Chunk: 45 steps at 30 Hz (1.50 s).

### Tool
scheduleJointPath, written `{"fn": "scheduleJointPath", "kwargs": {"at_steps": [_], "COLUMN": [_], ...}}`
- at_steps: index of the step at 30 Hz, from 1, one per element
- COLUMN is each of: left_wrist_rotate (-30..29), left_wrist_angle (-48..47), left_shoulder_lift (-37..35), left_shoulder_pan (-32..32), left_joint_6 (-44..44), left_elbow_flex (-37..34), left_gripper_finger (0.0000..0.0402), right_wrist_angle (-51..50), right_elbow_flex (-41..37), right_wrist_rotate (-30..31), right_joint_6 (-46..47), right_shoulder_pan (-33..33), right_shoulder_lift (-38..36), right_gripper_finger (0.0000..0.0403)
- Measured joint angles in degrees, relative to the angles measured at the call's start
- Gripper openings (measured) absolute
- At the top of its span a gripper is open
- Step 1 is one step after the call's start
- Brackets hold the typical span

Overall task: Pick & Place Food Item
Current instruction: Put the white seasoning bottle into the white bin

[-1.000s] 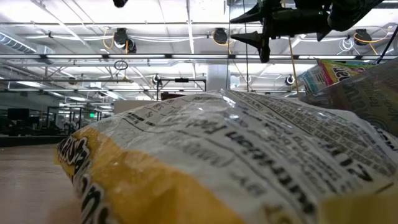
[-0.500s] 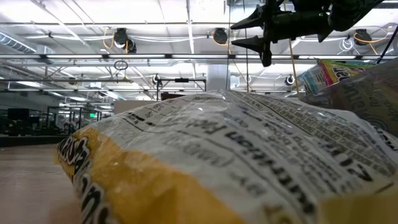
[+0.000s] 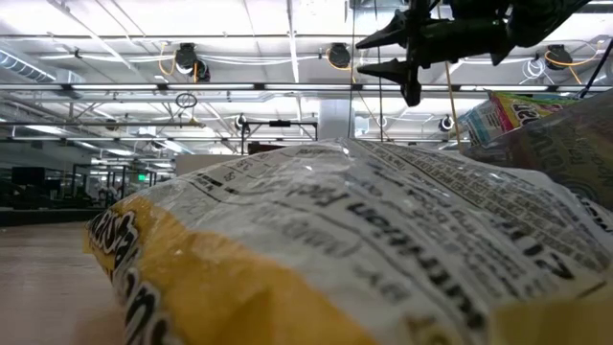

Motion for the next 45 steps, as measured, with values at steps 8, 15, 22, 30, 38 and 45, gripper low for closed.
{"fn": "scheduleJointPath", "kwargs": {"at_steps": [8, 15, 22, 30, 38, 45], "left_wrist_rotate": [-3.49, -4.95, -5.45, -2.08, -1.71, -2.39], "left_wrist_angle": [-11.94, -15.29, -25.39, -26.21, -26.32, -30.58], "left_shoulder_lift": [12.70, 17.82, 18.19, 18.19, 21.44, 27.58], "left_shoulder_pan": [-11.80, -19.04, -23.21, -24.91, -27.37, -31.78], "left_joint_6": [-15.06, -29.00, -38.33, -30.08, -23.39, -10.82], "left_elbow_flex": [9.54, 9.41, 9.41, 9.41, 9.39, 9.34], "left_gripper_finger": [0.0118, 0.0118, 0.0118, 0.0118, 0.0118, 0.0118], "right_wrist_angle": [-5.03, -5.26, -5.26, -2.20, 17.58, 24.77], "right_elbow_flex": [-0.01, -0.02, -0.02, -2.97, -12.54, -15.06], "right_wrist_rotate": [0.06, 0.07, 0.07, 0.21, 9.59, 21.11], "right_joint_6": [-2.97, -5.33, -5.90, -4.90, 0.20, 1.54], "right_shoulder_pan": [3.90, 7.92, 12.71, 18.55, 22.45, 22.72], "right_shoulder_lift": [-0.02, -0.02, -0.02, -0.02, -0.02, -0.02], "right_gripper_finger": [0.0169, 0.0169, 0.0169, 0.0169, 0.0169, 0.0169]}}
